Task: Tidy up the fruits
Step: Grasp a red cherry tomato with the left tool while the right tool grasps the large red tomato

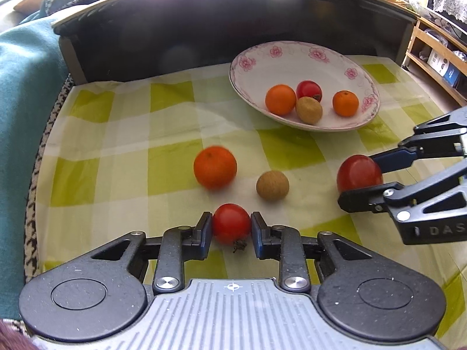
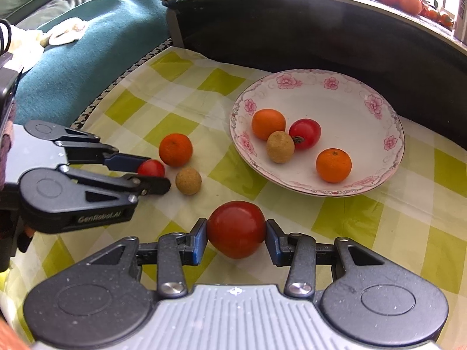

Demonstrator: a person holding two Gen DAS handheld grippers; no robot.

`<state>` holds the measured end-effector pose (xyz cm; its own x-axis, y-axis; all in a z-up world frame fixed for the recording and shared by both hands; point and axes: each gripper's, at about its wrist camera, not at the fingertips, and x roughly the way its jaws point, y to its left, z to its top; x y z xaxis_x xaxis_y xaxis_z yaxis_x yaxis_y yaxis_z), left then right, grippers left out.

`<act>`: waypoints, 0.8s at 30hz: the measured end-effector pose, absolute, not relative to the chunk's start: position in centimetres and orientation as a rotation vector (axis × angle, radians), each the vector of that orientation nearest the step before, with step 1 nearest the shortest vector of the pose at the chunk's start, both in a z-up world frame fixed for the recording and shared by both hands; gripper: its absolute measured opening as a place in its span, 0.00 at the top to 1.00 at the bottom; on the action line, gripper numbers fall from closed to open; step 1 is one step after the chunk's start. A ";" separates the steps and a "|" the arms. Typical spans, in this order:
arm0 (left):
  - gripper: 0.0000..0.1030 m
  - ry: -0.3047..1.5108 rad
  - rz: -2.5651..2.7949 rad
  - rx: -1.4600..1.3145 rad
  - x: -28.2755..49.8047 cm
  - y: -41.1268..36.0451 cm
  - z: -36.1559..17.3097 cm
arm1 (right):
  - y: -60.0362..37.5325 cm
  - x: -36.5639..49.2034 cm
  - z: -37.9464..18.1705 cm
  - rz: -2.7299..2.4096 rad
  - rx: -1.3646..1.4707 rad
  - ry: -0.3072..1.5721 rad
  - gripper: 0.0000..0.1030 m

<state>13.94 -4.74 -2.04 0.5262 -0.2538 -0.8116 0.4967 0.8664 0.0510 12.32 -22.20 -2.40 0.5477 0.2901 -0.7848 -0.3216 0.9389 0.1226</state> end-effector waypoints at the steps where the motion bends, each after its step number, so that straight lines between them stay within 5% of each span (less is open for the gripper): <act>1: 0.65 0.916 -0.460 0.288 13.9 -4.6 -2.0 | -22.1 12.3 -2.5 0.362 -0.045 0.925 0.57; 24: 0.57 0.897 -0.475 0.291 13.4 -4.6 -2.5 | -21.3 13.1 -3.1 0.362 -0.054 0.937 0.56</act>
<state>13.43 -4.58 -2.51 0.5308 -0.2730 -0.8023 0.5103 0.8588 0.0454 13.15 -21.25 -3.05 0.5364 0.2807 -0.7959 -0.3276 0.9384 0.1102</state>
